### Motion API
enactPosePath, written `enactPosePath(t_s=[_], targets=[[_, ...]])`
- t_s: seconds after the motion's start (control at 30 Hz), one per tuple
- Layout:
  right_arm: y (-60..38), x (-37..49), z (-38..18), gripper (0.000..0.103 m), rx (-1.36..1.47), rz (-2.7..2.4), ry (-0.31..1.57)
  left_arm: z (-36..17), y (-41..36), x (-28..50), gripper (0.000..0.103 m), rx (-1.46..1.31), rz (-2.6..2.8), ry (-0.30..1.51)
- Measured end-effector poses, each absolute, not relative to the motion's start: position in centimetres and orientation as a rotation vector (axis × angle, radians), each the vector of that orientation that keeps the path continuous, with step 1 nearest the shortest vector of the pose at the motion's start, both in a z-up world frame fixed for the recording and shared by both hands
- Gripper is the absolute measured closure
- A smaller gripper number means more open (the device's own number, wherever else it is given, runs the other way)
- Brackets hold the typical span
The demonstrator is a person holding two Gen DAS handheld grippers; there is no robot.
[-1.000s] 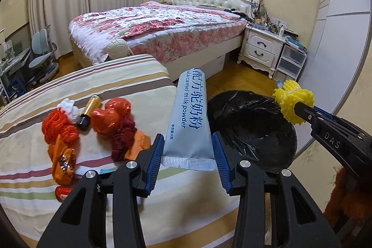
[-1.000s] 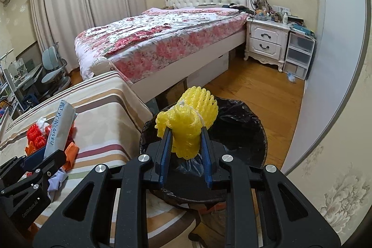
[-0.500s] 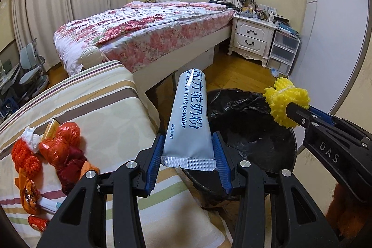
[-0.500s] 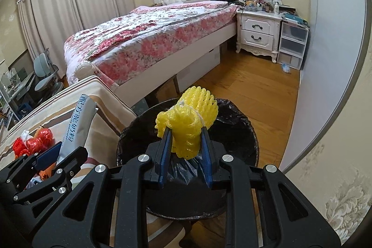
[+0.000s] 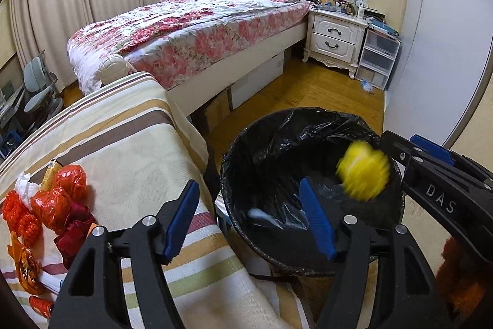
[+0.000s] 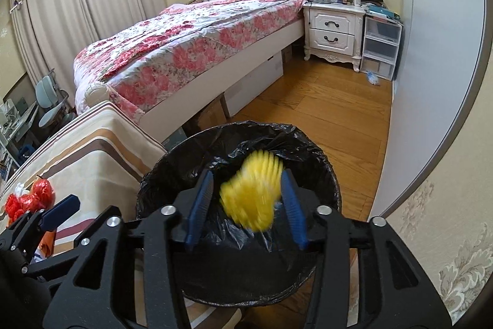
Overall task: Collect trash
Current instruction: 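Move the left tool to the red bottle and close on it while the right tool returns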
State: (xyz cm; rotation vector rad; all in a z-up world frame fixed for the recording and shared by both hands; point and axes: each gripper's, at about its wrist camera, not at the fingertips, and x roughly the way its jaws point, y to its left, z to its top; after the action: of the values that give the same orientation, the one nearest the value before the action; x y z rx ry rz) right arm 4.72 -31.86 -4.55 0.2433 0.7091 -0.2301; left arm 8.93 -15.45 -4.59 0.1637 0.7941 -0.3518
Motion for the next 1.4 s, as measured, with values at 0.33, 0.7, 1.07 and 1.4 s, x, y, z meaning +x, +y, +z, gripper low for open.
enactPosePath(t_s=[0.33, 0.7, 1.07, 1.4], targets=[[-29.9, 3.6, -4.1, 0.047, 0.219, -0.215, 0.718, -3.5, -13.2, 7.4, 0.031, 0.134, -0.323, 0.786], [-24.7, 0.8, -4.8, 0.045, 0.206, -0.125, 0.767, -2.4, -7.2, 4.4, 0.031, 0.092, -0.237, 0.777], [-19.6, -1.5, -4.9, 0.039, 0.155, -0.03, 0.779, -2.9, 0.3, 1.7, 0.031, 0.027, -0.091, 0.807], [-17.0, -2.2, -4.8, 0.039, 0.127, 0.018, 0.786, -4.3, 3.9, 1.2, 0.03, 0.009, -0.011, 0.835]])
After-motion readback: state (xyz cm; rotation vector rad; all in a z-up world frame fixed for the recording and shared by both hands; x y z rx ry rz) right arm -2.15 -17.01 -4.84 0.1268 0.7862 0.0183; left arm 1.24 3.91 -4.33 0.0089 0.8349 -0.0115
